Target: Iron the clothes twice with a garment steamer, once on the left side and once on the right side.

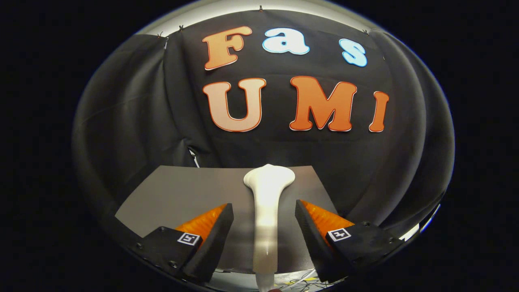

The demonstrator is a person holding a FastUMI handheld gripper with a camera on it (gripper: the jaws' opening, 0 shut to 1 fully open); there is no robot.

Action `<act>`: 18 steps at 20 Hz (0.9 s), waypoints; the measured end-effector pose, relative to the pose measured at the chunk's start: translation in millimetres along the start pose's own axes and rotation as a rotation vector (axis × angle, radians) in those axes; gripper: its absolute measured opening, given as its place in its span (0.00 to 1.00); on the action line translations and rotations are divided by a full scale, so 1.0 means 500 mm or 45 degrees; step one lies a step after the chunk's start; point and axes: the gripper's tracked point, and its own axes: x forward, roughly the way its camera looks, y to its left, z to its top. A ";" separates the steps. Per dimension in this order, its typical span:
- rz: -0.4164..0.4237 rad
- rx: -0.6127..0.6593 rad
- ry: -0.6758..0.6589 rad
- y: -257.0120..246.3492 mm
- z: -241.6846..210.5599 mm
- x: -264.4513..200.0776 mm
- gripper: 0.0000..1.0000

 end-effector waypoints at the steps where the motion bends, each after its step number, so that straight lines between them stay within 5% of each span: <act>1: -0.013 -0.007 0.021 -0.003 -0.004 0.019 0.97; 6: -0.055 -0.044 0.113 -0.004 -0.026 0.078 0.91; 11: -0.068 -0.027 0.205 -0.007 -0.047 0.107 0.64; 13: -0.066 0.000 0.247 -0.010 -0.062 0.120 0.64; 15: -0.065 0.032 0.254 -0.014 -0.062 0.110 0.52; 18: -0.052 0.067 0.232 -0.016 -0.058 0.109 0.45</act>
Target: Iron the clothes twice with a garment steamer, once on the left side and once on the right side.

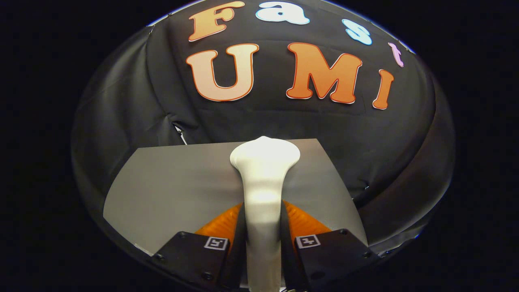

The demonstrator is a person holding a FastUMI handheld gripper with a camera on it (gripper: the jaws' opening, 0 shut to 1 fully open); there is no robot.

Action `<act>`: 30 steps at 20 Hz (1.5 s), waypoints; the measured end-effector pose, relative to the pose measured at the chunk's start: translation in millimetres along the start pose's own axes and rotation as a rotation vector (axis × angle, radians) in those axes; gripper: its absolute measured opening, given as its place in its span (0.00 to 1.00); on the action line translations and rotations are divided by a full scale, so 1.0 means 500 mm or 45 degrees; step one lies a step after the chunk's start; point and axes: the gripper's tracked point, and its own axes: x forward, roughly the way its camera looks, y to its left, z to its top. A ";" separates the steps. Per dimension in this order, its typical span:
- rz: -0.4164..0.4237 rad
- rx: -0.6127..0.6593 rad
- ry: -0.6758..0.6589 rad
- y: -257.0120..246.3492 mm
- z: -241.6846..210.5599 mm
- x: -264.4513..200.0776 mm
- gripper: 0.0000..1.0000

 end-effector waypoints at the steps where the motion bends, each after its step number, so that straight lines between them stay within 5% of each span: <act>1: 0.008 0.017 -0.025 -0.002 0.008 -0.004 0.43; 19: 0.174 0.006 -0.423 -0.025 0.049 -0.358 0.37; 30: 0.169 0.041 -0.613 -0.188 0.036 -0.597 0.37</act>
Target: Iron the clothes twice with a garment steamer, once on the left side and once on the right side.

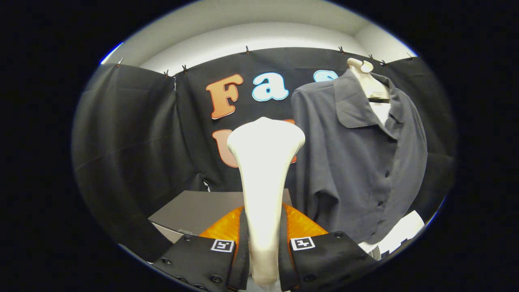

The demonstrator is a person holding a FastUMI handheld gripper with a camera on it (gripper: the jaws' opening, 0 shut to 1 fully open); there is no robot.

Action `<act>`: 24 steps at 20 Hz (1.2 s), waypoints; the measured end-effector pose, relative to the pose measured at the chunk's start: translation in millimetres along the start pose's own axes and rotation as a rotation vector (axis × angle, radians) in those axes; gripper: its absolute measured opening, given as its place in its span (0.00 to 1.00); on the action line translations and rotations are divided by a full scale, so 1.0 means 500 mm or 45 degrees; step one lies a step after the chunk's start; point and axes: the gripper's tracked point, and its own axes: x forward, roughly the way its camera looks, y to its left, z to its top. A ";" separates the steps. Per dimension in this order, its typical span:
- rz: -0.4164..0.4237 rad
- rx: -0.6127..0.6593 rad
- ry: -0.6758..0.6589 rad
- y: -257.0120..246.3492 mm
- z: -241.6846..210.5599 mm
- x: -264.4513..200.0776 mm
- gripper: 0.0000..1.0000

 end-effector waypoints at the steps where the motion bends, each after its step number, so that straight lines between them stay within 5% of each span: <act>1: -0.018 0.000 -0.008 -0.025 0.006 -0.010 0.37; 12: -0.149 0.023 -0.056 -0.258 0.045 -0.058 0.37; 24: -0.134 -0.014 -0.063 -0.370 0.063 0.010 0.37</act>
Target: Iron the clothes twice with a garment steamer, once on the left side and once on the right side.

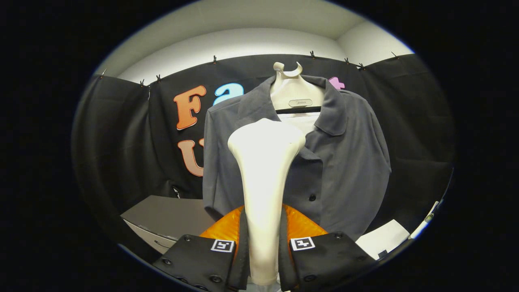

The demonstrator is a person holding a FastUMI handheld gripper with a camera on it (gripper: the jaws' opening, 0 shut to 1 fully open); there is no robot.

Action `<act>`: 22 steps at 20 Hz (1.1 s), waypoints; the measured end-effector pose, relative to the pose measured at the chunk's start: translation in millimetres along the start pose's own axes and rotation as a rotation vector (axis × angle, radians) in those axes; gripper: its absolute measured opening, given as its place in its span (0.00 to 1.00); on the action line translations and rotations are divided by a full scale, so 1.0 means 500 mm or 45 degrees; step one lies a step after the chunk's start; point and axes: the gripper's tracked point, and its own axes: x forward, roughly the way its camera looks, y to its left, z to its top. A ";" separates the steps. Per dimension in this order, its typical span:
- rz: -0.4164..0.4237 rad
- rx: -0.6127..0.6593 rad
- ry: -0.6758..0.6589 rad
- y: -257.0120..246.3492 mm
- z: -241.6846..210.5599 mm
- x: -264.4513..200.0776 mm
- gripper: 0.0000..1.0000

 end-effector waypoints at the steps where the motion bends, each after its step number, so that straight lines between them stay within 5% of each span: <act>1: 0.000 -0.002 0.005 -0.006 -0.003 0.010 0.37; 22: -0.021 0.005 0.193 -0.054 -0.226 0.060 0.37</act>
